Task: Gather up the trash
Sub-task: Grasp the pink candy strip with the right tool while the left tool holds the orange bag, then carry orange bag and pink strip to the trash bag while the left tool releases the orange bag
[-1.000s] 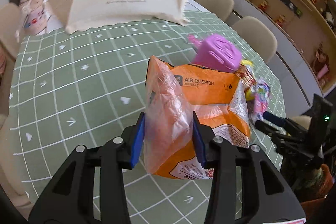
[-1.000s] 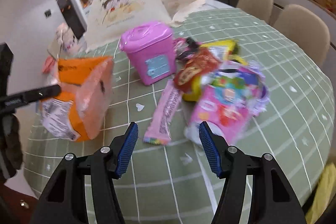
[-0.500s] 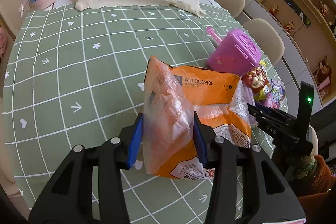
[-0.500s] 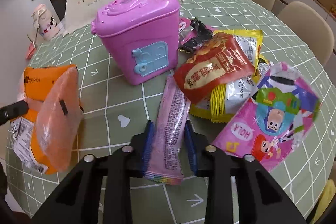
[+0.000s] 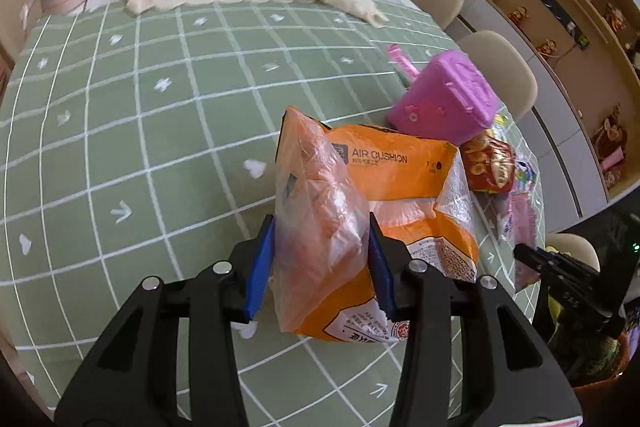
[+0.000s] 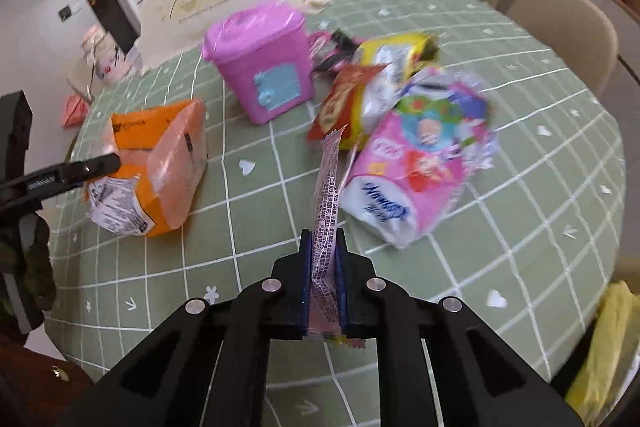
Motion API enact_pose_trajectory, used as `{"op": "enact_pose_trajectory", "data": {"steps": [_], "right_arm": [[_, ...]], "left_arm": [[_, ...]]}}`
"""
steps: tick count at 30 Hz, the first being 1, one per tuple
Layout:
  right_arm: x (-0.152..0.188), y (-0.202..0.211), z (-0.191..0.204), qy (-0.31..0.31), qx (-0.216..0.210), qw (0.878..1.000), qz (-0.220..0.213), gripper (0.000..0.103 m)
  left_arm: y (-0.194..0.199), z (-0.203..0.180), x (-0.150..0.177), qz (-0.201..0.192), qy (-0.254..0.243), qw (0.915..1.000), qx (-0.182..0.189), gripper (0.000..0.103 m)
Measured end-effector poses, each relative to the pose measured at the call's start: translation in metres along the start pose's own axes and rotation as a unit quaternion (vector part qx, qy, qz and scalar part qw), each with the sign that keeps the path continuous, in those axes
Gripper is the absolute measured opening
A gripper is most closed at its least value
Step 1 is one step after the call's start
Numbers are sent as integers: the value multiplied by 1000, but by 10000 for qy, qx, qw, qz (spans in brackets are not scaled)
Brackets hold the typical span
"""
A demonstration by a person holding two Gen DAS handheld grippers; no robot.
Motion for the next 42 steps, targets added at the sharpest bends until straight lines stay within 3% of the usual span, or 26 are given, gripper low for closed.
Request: {"op": "enact_pose_trajectory", "data": {"steps": [11, 20, 26, 32, 37, 42], "right_arm": [[5, 50, 2, -161, 247, 9977, -618, 12], [14, 99, -30, -512, 467, 9912, -1124, 12], [12, 132, -73, -852, 732, 9827, -1471, 12], [26, 159, -129, -1189, 1028, 9731, -1684, 12], [52, 176, -190, -1579, 1374, 9632, -1687, 12], [85, 193, -245, -1887, 1710, 9526, -1667, 12]], "left_arm": [[19, -63, -16, -204, -1067, 9941, 10, 40], [32, -140, -40, -471, -1771, 9822, 411, 40], [28, -192, -53, -640, -1940, 9760, 753, 40], [0, -237, -39, -391, -2099, 9722, 960, 40], [-34, -293, -14, -76, -2492, 9609, 1203, 40], [-75, -357, 25, 308, -2982, 9426, 1469, 40]]}}
Point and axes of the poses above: each gripper's, at about its wrist camera, not at the fingertips, and y roughly against the way its jaws point, z to its left, x to its underside, the point moved 9 cm from there along -y, roughly the way its jaws point, and after that the axes turned 12 degrees about x, right-handed, at the moved point
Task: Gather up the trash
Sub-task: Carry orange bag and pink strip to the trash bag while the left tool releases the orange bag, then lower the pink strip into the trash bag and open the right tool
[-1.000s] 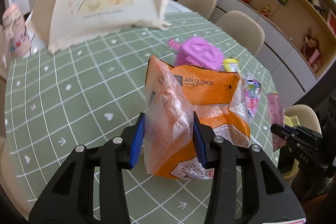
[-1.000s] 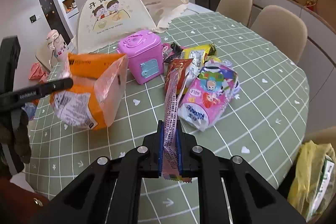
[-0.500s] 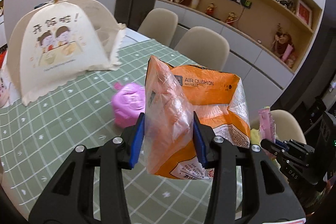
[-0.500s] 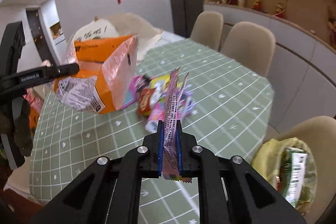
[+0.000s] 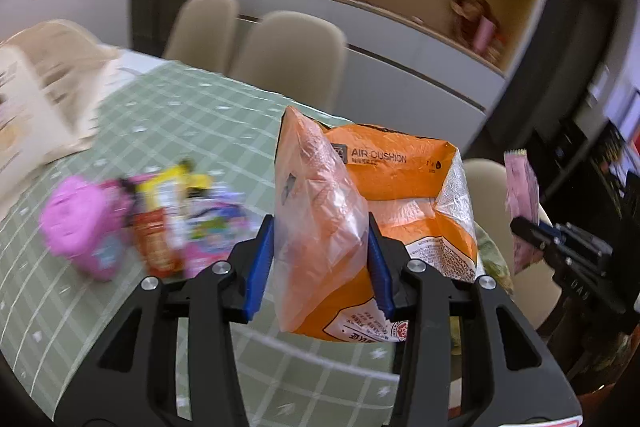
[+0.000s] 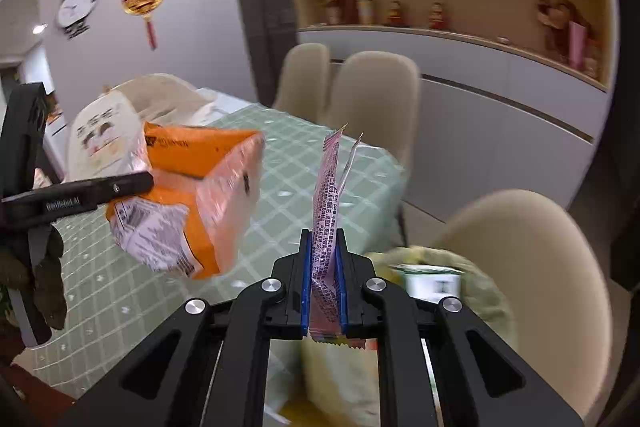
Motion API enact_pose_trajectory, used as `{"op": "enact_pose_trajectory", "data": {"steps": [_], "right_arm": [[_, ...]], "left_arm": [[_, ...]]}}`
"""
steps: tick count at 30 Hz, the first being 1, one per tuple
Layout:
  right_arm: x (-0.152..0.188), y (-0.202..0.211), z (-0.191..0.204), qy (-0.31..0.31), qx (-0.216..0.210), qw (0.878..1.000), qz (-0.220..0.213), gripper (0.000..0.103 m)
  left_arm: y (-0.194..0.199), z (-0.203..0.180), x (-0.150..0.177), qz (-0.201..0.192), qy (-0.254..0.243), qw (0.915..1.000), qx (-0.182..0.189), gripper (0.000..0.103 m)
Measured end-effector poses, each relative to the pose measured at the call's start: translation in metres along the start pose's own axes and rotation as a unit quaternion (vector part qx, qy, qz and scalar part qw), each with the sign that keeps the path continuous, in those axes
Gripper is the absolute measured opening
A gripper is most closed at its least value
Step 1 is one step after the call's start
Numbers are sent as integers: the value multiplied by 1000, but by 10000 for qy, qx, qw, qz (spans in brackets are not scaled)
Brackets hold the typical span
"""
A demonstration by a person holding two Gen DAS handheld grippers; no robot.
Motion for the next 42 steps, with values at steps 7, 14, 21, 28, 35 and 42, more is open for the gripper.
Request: {"op": "enact_pose_trajectory", "data": {"steps": [7, 14, 21, 28, 35, 42], "right_arm": [[8, 8, -71, -194, 381, 9991, 21, 12], [19, 3, -105, -303, 451, 9985, 118, 12], [34, -10, -122, -481, 364, 9976, 328, 12], [43, -22, -122, -552, 189, 9971, 495, 12], [50, -46, -96, -417, -240, 9958, 778, 12], [104, -136, -61, -259, -518, 9771, 2045, 12]], "left_arm": [[-82, -71, 16, 558, -411, 9964, 494, 40], [-136, -122, 33, 1035, -732, 9896, 679, 43], [-156, -147, 38, 1262, -846, 9848, 836, 53], [-157, -148, 42, 1345, -573, 9843, 993, 70], [-121, -115, 16, 522, 102, 9943, 928, 86], [-64, -45, 19, 73, 779, 9967, 238, 86]]}}
Point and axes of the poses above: each gripper's, at about its wrist camera, not at the fingertips, and y roughly against the way its jaws point, z to its left, x to its underside, the point moved 9 cm from there along -y, roughly the way its jaws point, and after that the axes turned 12 degrees about x, right-handed, at the moved point
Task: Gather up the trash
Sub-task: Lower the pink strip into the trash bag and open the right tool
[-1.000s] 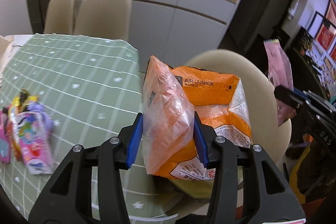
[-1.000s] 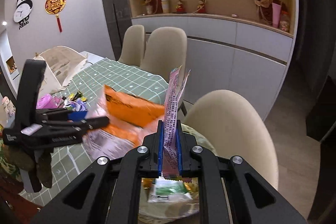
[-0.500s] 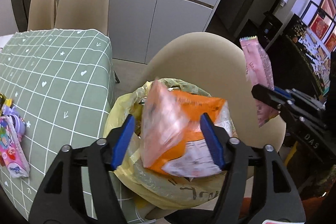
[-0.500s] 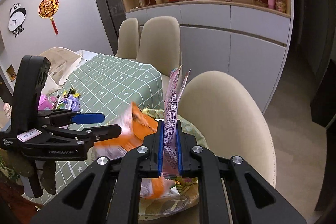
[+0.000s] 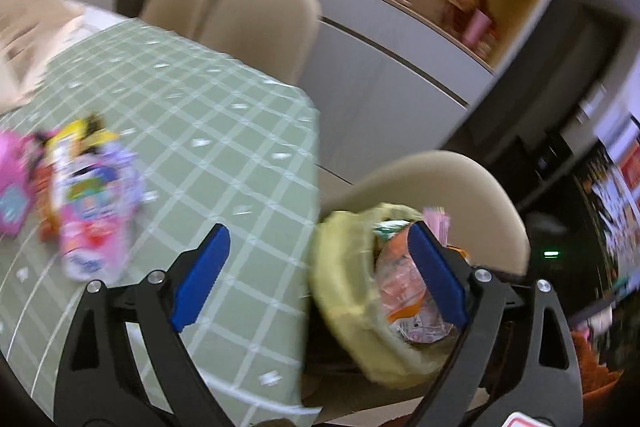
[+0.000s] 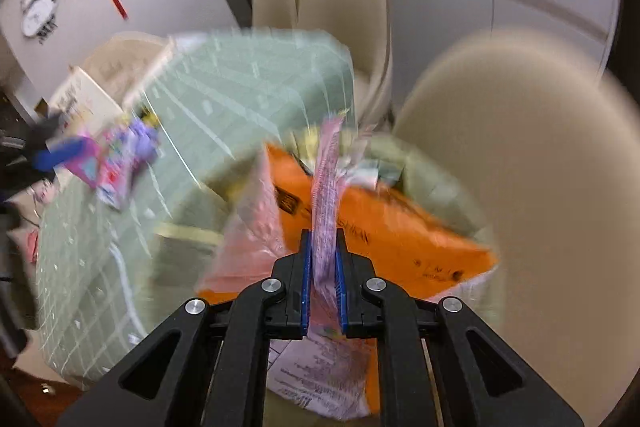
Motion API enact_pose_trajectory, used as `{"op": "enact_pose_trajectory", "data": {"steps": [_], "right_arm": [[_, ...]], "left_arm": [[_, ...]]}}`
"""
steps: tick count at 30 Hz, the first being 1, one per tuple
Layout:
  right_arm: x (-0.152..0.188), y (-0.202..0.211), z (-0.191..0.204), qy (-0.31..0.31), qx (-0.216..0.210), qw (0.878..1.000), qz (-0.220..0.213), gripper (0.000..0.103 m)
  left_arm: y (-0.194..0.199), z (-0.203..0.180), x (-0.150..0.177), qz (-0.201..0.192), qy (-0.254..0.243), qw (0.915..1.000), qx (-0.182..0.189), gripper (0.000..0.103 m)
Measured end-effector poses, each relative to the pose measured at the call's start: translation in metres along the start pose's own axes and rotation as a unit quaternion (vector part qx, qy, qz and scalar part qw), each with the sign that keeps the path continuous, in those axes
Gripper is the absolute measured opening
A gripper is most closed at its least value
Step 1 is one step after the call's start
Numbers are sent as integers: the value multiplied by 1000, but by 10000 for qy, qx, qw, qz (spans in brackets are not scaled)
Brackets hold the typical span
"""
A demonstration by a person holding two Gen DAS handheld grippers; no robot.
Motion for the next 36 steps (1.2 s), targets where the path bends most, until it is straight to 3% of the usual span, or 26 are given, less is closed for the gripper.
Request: {"op": "enact_pose_trajectory", "data": {"steps": [6, 13, 18, 24, 31, 36], "right_arm": [[-8, -33, 5, -87, -242, 9972, 706, 12], [11, -45, 2, -74, 16, 9931, 1170, 12], [22, -24, 3, -148, 141, 9971, 730, 14], [21, 8, -2, -660, 264, 9972, 216, 38], [23, 43, -4, -756, 745, 9941, -205, 39], [31, 53, -10, -792, 989, 9918, -153, 39]], "left_arm": [[46, 55, 15, -212, 581, 9966, -537, 86], [66, 83, 38, -92, 695, 9951, -702, 86], [71, 96, 45, -35, 746, 9952, -636, 86], [82, 105, 51, -39, 666, 9962, -561, 90], [100, 134, 50, -262, 848, 9945, -562, 94], [104, 151, 44, -373, 909, 9939, -496, 94]]}}
Point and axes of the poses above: each gripper's, at about its wrist camera, not at the fingertips, and y roughly against the way its jaws point, z to its left, x to its underside, the point moved 9 cm from there along -y, roughly the way its jaws point, and after that the axes turned 12 degrees about x, right-handed, at the moved point
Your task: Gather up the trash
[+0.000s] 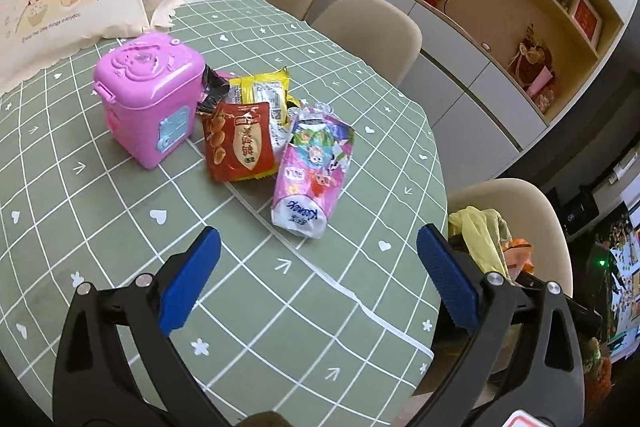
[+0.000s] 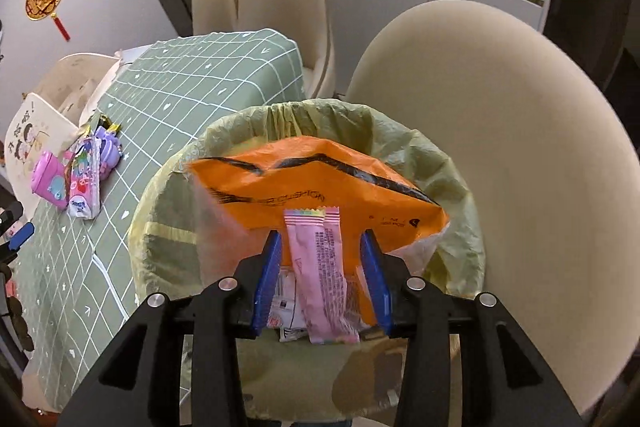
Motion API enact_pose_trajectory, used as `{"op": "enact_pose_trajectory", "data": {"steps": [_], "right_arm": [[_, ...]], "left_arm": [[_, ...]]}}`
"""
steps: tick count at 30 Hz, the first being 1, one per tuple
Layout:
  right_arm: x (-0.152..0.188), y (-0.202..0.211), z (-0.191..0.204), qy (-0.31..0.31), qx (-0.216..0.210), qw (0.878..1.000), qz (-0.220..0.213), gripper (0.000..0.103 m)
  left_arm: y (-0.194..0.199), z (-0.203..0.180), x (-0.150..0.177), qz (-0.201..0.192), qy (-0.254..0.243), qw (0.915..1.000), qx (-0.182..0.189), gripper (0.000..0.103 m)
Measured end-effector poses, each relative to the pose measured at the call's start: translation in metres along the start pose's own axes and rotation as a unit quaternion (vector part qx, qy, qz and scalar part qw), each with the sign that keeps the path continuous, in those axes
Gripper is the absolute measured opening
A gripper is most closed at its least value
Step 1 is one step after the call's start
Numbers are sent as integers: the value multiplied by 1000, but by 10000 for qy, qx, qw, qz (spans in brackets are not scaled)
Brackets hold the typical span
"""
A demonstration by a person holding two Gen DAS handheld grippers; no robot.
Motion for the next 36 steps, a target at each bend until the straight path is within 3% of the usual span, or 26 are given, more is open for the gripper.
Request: {"op": "enact_pose_trajectory", "data": {"steps": [3, 8, 10, 18, 22, 23, 24, 29, 32, 36], "right_arm": [[2, 4, -2, -15, 10, 10000, 2, 49], [0, 22, 6, 0, -178, 9997, -172, 49], [-6, 36, 12, 33, -188, 9989, -435, 49], [-27, 72, 41, -115, -572, 9936, -965, 49], [-32, 80, 60, 115, -755, 9920, -1009, 49], [-33, 81, 64, 174, -782, 9915, -1024, 49], [-35, 81, 68, 253, -811, 9909, -1044, 49], [-42, 77, 104, 756, -1157, 9843, -1094, 49], [-46, 67, 139, 1033, -1474, 9783, -1024, 49], [-48, 51, 199, 1363, -1911, 9683, -853, 49]], "left_arm": [[-7, 6, 1, 152, 105, 9998, 90, 94], [-17, 6, -5, 124, -29, 9998, 132, 94], [-21, 5, -10, 98, -114, 9998, 160, 94], [-70, 7, -33, 242, -695, 9970, -244, 89], [-95, 22, -33, 435, -276, 9980, -379, 82], [-97, 24, -32, 453, -214, 9979, -405, 73], [-99, 27, -31, 522, -107, 9976, -448, 56], [-90, 28, -13, 805, 253, 9961, -256, 23], [-65, 30, -4, 813, 187, 9962, -237, 14], [-19, 39, 8, 791, 120, 9965, -247, 13]]}}
Point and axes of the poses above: each gripper's, at about its wrist camera, not at the fingertips, and y roughly against the way its jaws point, z to its left, x to its underside, the point moved 9 cm from there along -y, roughly the way its jaws point, and after that the axes turned 12 degrees about x, right-handed, at the moved point
